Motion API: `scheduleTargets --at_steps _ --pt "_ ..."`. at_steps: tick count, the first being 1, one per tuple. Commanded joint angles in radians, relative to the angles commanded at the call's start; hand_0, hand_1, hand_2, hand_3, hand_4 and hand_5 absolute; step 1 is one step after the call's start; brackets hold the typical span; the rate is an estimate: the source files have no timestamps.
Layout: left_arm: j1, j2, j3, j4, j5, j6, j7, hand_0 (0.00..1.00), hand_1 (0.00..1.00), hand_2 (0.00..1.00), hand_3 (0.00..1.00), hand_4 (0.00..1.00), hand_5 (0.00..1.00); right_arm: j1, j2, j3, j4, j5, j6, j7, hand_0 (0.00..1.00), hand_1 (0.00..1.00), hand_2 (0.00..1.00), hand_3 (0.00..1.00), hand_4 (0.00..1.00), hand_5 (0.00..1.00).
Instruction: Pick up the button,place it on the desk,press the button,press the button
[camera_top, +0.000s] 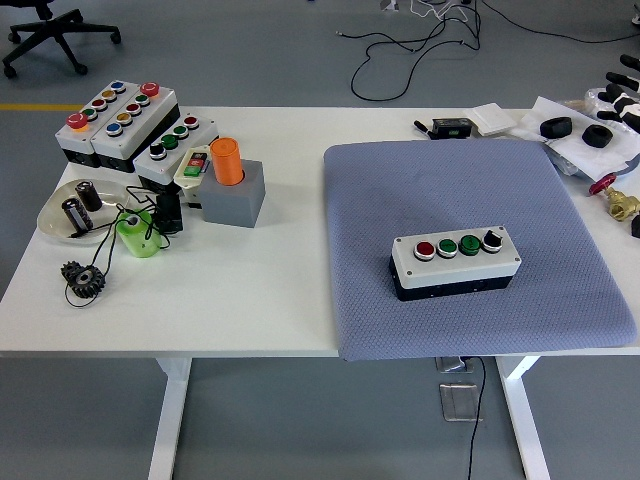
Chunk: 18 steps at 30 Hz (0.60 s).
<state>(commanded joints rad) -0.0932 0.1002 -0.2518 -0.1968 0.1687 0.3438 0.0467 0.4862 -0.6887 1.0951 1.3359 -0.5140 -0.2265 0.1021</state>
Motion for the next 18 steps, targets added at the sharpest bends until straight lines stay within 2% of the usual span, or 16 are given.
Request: scheduleTargets --at_steps 4,5,10,11,12,16,17,18 --pt "0.004 -0.001 0.005 0.000 -0.004 0.000 0.000 0.611 0.529 0.501 0.470 0.277 0.998 -0.014 0.005 0.010 -0.024 0.166 -0.022 0.017 0.792 0.792 0.857 0.861 0.646 0.350" --pt "0.005 -0.001 0.005 0.000 -0.004 0.000 0.000 0.610 0.530 0.501 0.470 0.277 0.998 -0.016 0.006 0.011 -0.028 0.211 -0.025 0.018 0.806 0.793 0.848 0.844 0.648 0.399" --pt "0.009 0.000 0.004 -0.001 0.000 0.000 -0.002 0.610 0.530 0.501 0.470 0.277 0.998 -0.028 0.012 0.018 -0.044 0.419 -0.025 0.020 0.806 0.793 0.848 0.844 0.648 0.399" --pt "0.009 0.001 0.006 -0.001 -0.001 0.000 -0.003 0.610 0.530 0.501 0.470 0.277 0.998 -0.032 0.013 0.022 -0.046 0.465 -0.025 0.020 0.816 0.794 0.849 0.842 0.646 0.444" --pt "0.009 0.001 0.009 -0.001 -0.003 0.000 -0.003 0.610 0.530 0.501 0.470 0.277 0.998 -0.035 0.015 0.026 -0.047 0.502 -0.024 0.020 0.816 0.794 0.849 0.842 0.646 0.444" --pt "0.006 0.004 0.023 0.001 -0.011 -0.001 -0.006 0.610 0.530 0.501 0.470 0.277 0.998 -0.053 0.020 0.042 -0.050 0.557 -0.025 0.017 0.816 0.794 0.849 0.842 0.646 0.444" --pt "0.005 0.004 0.026 0.001 -0.011 -0.001 -0.006 0.609 0.530 0.501 0.471 0.277 0.998 -0.057 0.022 0.045 -0.051 0.556 -0.025 0.015 0.866 0.806 0.849 0.835 0.647 0.523" --pt "0.004 0.005 0.030 0.001 -0.012 -0.001 -0.005 0.609 0.530 0.501 0.471 0.277 0.998 -0.062 0.024 0.048 -0.053 0.555 -0.026 0.013 0.866 0.806 0.849 0.835 0.647 0.523"
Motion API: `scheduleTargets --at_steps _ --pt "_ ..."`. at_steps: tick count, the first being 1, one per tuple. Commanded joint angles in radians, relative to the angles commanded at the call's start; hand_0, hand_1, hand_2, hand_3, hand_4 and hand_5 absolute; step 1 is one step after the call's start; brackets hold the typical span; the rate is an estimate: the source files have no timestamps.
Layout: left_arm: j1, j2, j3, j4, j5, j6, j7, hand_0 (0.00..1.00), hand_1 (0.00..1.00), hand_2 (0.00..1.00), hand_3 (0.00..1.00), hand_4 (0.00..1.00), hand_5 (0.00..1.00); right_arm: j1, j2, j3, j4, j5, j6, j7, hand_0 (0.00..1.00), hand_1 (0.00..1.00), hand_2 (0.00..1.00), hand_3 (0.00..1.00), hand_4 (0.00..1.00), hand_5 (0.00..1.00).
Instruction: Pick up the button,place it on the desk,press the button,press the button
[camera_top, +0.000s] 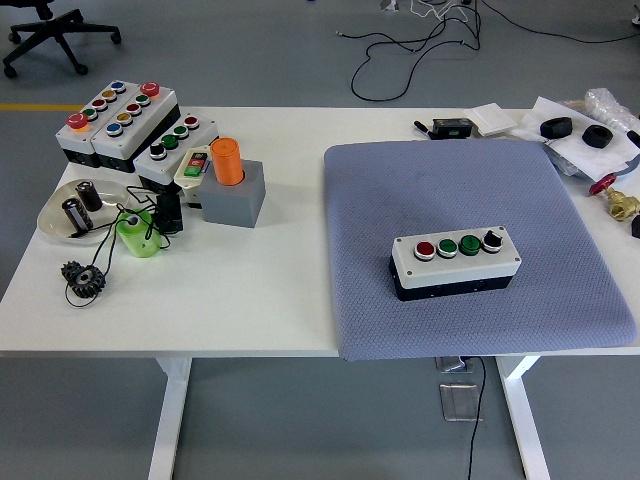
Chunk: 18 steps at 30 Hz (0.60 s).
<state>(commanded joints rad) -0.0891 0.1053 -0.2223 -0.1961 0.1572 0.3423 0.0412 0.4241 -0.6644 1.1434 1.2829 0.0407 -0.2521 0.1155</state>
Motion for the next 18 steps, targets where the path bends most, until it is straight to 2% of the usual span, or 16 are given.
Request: scheduleTargets --at_steps 4,5,10,11,16,17,18 --pt "0.000 0.001 0.012 0.000 -0.008 0.000 0.000 0.609 0.530 0.501 0.471 0.277 0.998 -0.015 0.005 0.013 -0.003 -0.012 0.006 -0.013 0.866 0.806 0.849 0.835 0.647 0.523" --pt "-0.001 0.002 0.016 0.000 -0.007 0.000 0.000 0.610 0.534 0.506 0.472 0.277 0.997 -0.025 0.005 0.022 -0.002 -0.022 0.015 -0.020 0.896 0.828 0.866 0.843 0.645 0.680" --pt "-0.003 0.004 0.026 -0.002 -0.008 -0.001 0.000 0.610 0.534 0.506 0.472 0.277 0.997 -0.041 0.006 0.035 -0.003 -0.034 0.032 -0.032 0.896 0.828 0.866 0.843 0.645 0.680" --pt "-0.004 0.004 0.027 -0.002 -0.008 -0.002 0.000 0.610 0.535 0.511 0.476 0.276 0.998 -0.042 0.006 0.035 -0.003 -0.034 0.032 -0.032 0.915 0.840 0.879 0.848 0.653 0.725" --pt "-0.005 0.006 0.028 -0.002 -0.006 -0.002 -0.001 0.610 0.535 0.511 0.476 0.276 0.998 -0.045 0.006 0.038 -0.002 -0.043 0.041 -0.044 0.915 0.840 0.879 0.848 0.653 0.725" --pt "-0.006 0.006 0.029 -0.003 -0.005 -0.002 -0.001 0.610 0.535 0.512 0.477 0.277 0.998 -0.046 0.005 0.040 -0.002 -0.047 0.044 -0.047 0.923 0.845 0.894 0.846 0.648 0.765" --pt "-0.006 0.006 0.029 -0.003 -0.004 -0.002 -0.001 0.610 0.535 0.512 0.477 0.277 0.998 -0.046 0.005 0.041 -0.001 -0.049 0.046 -0.049 0.923 0.845 0.894 0.846 0.648 0.765"
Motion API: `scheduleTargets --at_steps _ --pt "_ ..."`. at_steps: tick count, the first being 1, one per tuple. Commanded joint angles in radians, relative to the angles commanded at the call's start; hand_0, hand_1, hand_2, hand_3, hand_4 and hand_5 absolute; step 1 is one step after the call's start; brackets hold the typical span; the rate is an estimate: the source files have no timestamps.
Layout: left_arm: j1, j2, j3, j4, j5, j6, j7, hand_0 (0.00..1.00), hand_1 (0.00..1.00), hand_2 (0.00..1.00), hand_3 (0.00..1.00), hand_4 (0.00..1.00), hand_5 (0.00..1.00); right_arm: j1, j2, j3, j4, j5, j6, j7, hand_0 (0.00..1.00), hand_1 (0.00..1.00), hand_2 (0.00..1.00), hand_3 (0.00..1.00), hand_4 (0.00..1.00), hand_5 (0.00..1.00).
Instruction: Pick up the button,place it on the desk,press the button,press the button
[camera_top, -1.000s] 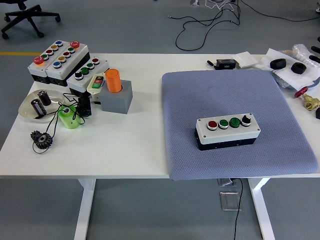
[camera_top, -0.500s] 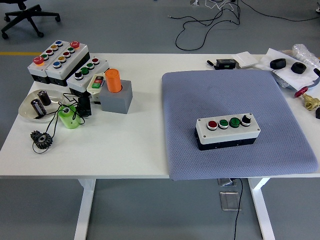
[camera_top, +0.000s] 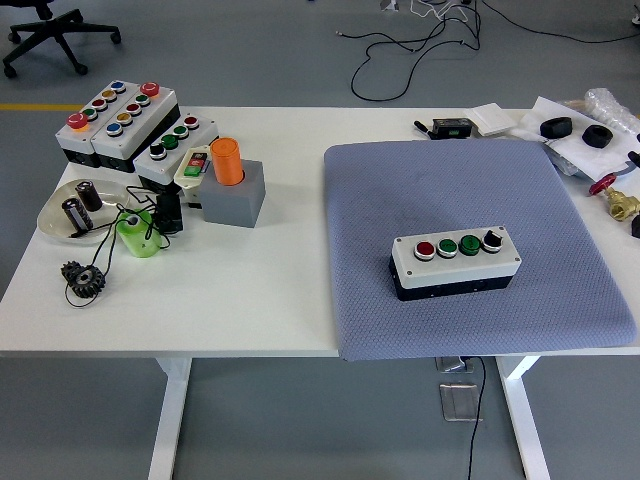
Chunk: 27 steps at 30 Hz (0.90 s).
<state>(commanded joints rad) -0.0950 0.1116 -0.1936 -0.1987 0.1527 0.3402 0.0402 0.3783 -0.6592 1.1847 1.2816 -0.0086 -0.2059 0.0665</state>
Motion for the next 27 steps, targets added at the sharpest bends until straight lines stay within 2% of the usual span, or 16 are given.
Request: scheduleTargets --at_steps 4,5,10,11,16,18,27 --pt "-0.001 0.001 -0.003 0.000 0.001 0.002 -0.001 0.610 0.535 0.512 0.477 0.277 0.998 -0.004 -0.002 0.009 0.004 -0.041 0.014 -0.017 0.923 0.845 0.894 0.846 0.648 0.765" --pt "-0.001 0.001 -0.003 0.000 0.001 0.002 -0.001 0.610 0.537 0.512 0.477 0.276 0.998 -0.005 -0.003 0.010 0.004 -0.045 0.017 -0.021 0.937 0.860 0.919 0.859 0.611 0.834" --pt "-0.005 0.001 -0.009 0.000 0.006 0.001 -0.001 0.610 0.537 0.512 0.477 0.276 0.998 -0.004 -0.002 0.016 0.004 -0.067 0.044 -0.045 0.937 0.860 0.919 0.859 0.611 0.834" --pt "-0.005 0.001 -0.011 0.000 0.006 0.001 0.000 0.610 0.538 0.514 0.480 0.276 0.998 -0.004 -0.003 0.017 0.003 -0.070 0.053 -0.049 0.952 0.864 0.928 0.875 0.618 0.864" --pt "-0.008 -0.002 -0.016 0.001 0.004 0.000 -0.001 0.610 0.538 0.514 0.480 0.276 0.998 -0.002 -0.002 0.022 -0.003 -0.086 0.084 -0.053 0.952 0.864 0.928 0.875 0.618 0.864" --pt "-0.008 -0.003 -0.019 0.001 0.003 0.000 -0.001 0.610 0.538 0.518 0.482 0.277 0.998 -0.001 -0.001 0.024 -0.005 -0.087 0.087 -0.053 0.954 0.864 0.930 0.900 0.637 0.836" --pt "-0.011 -0.006 -0.024 0.003 0.002 0.000 0.000 0.610 0.540 0.520 0.483 0.277 0.998 -0.003 0.000 0.019 -0.006 0.069 0.065 -0.009 0.932 0.847 0.906 0.887 0.628 0.807"
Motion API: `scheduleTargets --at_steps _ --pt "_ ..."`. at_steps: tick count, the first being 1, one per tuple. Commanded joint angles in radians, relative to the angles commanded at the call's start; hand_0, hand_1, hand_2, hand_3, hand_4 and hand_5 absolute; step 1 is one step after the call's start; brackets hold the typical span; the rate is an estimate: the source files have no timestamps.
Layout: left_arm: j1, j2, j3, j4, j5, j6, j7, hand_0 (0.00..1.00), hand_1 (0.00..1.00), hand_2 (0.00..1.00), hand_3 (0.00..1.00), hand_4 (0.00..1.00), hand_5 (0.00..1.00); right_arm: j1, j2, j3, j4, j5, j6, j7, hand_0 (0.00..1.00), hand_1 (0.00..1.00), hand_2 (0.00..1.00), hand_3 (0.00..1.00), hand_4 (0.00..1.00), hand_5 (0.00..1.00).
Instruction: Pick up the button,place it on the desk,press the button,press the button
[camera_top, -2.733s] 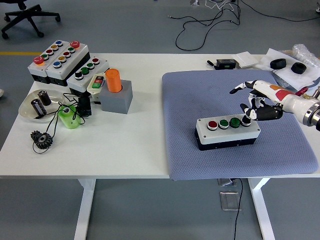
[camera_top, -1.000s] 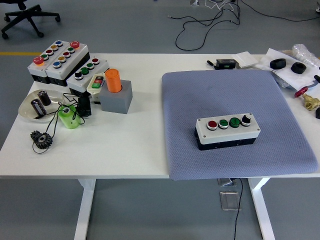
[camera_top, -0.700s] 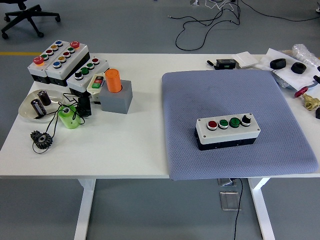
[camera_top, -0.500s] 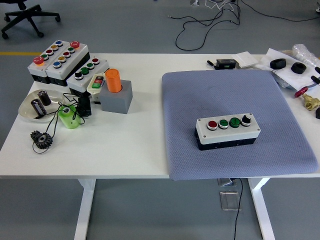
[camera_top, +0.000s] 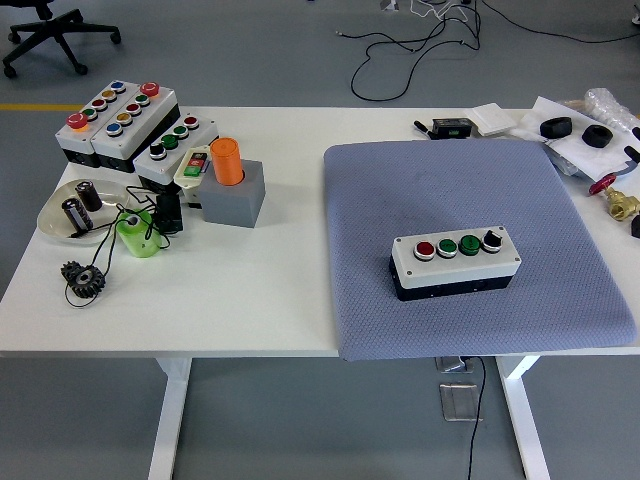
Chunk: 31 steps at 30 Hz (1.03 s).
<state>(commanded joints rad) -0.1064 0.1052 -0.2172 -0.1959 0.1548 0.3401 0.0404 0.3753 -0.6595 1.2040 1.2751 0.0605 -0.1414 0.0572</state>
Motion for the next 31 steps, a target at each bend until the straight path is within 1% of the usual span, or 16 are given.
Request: scheduleTargets --at_steps 2,6,7,8,10,13,14,19,20,25,26,31 --pt "0.000 -0.002 -0.001 0.000 -0.001 0.000 0.001 0.610 0.540 0.523 0.485 0.276 0.998 -0.003 -0.002 0.001 0.006 0.026 0.002 0.010 0.922 0.843 0.890 0.876 0.631 0.794" --pt "0.000 -0.003 -0.005 0.000 0.000 -0.001 0.002 0.610 0.540 0.523 0.485 0.276 0.998 -0.003 -0.004 0.003 0.014 0.034 -0.001 0.013 0.922 0.843 0.890 0.876 0.631 0.794" --pt "0.000 -0.005 -0.012 0.000 0.003 -0.002 0.003 0.610 0.540 0.523 0.485 0.276 0.998 -0.003 -0.006 0.003 0.020 0.042 -0.013 0.019 0.922 0.843 0.890 0.876 0.631 0.794" --pt "0.000 -0.006 -0.015 0.000 0.004 -0.002 0.004 0.611 0.553 0.530 0.488 0.276 0.998 -0.003 -0.007 0.003 0.023 0.048 -0.019 0.023 0.892 0.828 0.870 0.853 0.628 0.773" --pt "0.000 -0.007 -0.019 0.000 0.005 -0.004 0.005 0.611 0.553 0.530 0.488 0.276 0.998 -0.005 -0.009 0.004 0.030 0.064 -0.036 0.035 0.892 0.828 0.870 0.853 0.628 0.773" --pt "0.001 -0.009 -0.020 0.000 0.004 -0.005 0.006 0.611 0.553 0.530 0.488 0.276 0.998 -0.008 -0.011 0.004 0.036 0.070 -0.042 0.037 0.892 0.828 0.870 0.853 0.628 0.773" --pt "0.001 -0.009 -0.020 0.001 0.003 -0.006 0.006 0.611 0.564 0.535 0.493 0.276 0.998 -0.009 -0.011 0.004 0.038 0.071 -0.043 0.037 0.878 0.813 0.849 0.831 0.627 0.756" --pt "0.001 -0.008 -0.018 0.002 0.004 -0.008 0.008 0.611 0.564 0.535 0.493 0.276 0.998 -0.008 -0.013 0.006 0.046 0.081 -0.051 0.040 0.878 0.813 0.849 0.831 0.627 0.756" --pt "0.001 -0.008 -0.018 0.002 0.004 -0.008 0.008 0.611 0.567 0.533 0.492 0.275 0.998 -0.008 -0.014 0.006 0.046 0.082 -0.051 0.040 0.829 0.788 0.814 0.800 0.606 0.652" --pt "-0.001 -0.006 -0.022 0.002 0.006 -0.008 0.007 0.611 0.567 0.533 0.492 0.275 0.998 -0.005 -0.016 0.006 0.049 0.108 -0.059 0.037 0.829 0.788 0.814 0.800 0.606 0.652" --pt "-0.001 -0.006 -0.024 0.002 0.007 -0.008 0.007 0.611 0.565 0.533 0.492 0.275 0.998 -0.004 -0.016 0.006 0.049 0.115 -0.060 0.038 0.810 0.772 0.799 0.784 0.594 0.583" --pt "-0.003 -0.006 -0.030 0.002 0.009 -0.008 0.006 0.611 0.565 0.533 0.492 0.275 0.998 -0.003 -0.017 0.008 0.050 0.127 -0.065 0.042 0.810 0.772 0.799 0.784 0.594 0.583"
